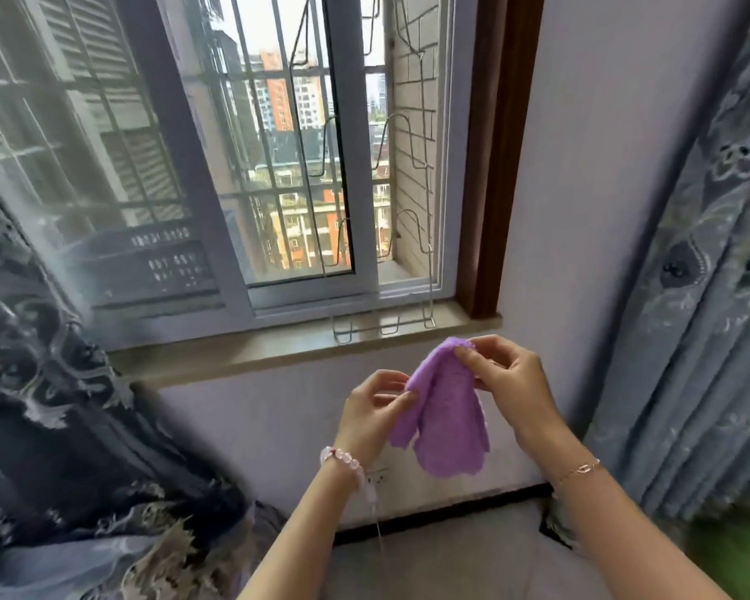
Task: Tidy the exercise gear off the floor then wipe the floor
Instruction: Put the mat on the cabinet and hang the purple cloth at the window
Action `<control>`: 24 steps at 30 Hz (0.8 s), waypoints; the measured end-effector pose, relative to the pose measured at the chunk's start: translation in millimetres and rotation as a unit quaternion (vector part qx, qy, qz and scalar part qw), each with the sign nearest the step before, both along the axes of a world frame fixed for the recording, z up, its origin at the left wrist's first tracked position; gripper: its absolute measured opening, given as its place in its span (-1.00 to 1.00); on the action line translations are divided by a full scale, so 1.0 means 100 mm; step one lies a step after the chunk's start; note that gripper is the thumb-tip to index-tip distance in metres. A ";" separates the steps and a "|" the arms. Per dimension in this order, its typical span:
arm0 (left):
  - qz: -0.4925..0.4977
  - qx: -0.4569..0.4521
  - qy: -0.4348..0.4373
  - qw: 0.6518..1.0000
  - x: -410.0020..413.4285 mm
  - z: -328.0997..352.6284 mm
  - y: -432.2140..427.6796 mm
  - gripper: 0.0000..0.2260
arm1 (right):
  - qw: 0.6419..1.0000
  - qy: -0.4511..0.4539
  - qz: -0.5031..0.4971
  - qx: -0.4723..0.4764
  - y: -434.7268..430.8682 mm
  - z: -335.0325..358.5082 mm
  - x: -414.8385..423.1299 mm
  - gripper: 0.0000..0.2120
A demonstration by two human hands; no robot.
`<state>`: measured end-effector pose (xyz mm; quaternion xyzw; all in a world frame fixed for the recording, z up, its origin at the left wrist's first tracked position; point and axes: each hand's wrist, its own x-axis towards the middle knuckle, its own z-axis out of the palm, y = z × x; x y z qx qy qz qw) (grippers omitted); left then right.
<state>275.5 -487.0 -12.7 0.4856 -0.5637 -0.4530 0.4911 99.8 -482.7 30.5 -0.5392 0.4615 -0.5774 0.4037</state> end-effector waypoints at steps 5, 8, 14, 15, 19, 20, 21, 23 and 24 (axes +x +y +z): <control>0.005 -0.031 -0.079 0.996 0.03 0.08 -0.61 -0.82 | 0.999 -0.037 0.014 0.015 -0.53 0.07 -0.04 -0.91; 0.067 -0.068 -0.100 0.990 0.06 0.19 -0.99 -0.75 | 0.999 -0.014 0.050 0.015 -0.81 0.09 -0.11 -0.92; 0.158 -0.149 -0.080 0.973 0.10 0.71 -1.53 -0.68 | 0.971 0.141 0.193 0.013 -1.41 0.16 -0.23 -0.90; 0.164 -0.153 -0.071 0.972 0.09 0.79 -1.58 -0.69 | 0.961 0.164 0.224 0.009 -1.50 0.18 -0.24 -0.89; 0.170 -0.140 0.001 0.976 0.10 0.98 -1.71 -0.82 | 0.967 0.124 0.223 0.004 -1.89 0.27 -0.25 -0.78; 0.166 -0.141 0.014 0.976 0.11 1.01 -1.72 -0.84 | 0.971 0.118 0.207 0.002 -2.00 0.29 -0.24 -0.80; 0.162 -0.144 0.027 0.976 0.12 1.04 -1.72 -0.83 | 0.973 0.118 0.199 -0.001 -2.10 0.32 -0.21 -0.80; 0.159 -0.151 0.043 0.975 0.16 1.11 -1.72 -0.79 | 0.969 0.127 0.214 -0.005 -2.26 0.38 -0.13 -0.70; 0.158 -0.153 0.048 0.974 0.19 1.15 -1.72 -0.77 | 0.964 0.132 0.233 -0.001 -2.33 0.41 -0.07 -0.64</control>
